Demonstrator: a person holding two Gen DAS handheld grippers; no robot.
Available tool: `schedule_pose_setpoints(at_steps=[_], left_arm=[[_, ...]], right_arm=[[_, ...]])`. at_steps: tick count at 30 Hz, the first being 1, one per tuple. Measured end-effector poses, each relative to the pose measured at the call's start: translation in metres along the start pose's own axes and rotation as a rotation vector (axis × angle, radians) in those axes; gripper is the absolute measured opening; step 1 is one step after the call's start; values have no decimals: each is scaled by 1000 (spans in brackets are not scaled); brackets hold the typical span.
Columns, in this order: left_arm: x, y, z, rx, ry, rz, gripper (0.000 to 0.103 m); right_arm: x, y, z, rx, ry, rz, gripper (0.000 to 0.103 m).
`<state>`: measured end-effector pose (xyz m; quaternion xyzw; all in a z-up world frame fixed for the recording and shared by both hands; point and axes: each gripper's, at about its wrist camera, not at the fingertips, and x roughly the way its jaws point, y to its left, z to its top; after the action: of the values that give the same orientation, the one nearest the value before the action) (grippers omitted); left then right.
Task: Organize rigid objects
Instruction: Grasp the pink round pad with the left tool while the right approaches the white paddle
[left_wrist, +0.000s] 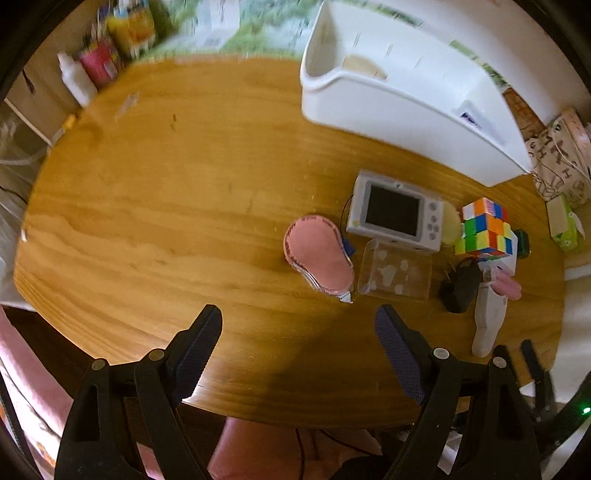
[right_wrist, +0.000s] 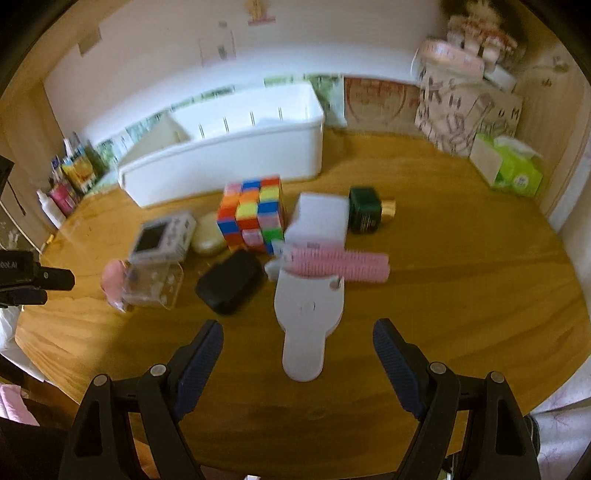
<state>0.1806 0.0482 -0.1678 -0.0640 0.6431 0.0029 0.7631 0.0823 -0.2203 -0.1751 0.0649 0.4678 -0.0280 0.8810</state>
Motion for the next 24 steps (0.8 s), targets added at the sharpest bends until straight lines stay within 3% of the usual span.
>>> schedule_pose_setpoints(at_steps=[8,13,24], left_arm=[[34,6,20,-69,119,-41,87],[52,4,28,-86,180,-25,87],[76,3,35,-114,253,-12,87]], right_arm=[[31,2,2,20,147,-23,84],[43,4,6,23,201,-39,84],[52,4,14,2,236,-61,84]])
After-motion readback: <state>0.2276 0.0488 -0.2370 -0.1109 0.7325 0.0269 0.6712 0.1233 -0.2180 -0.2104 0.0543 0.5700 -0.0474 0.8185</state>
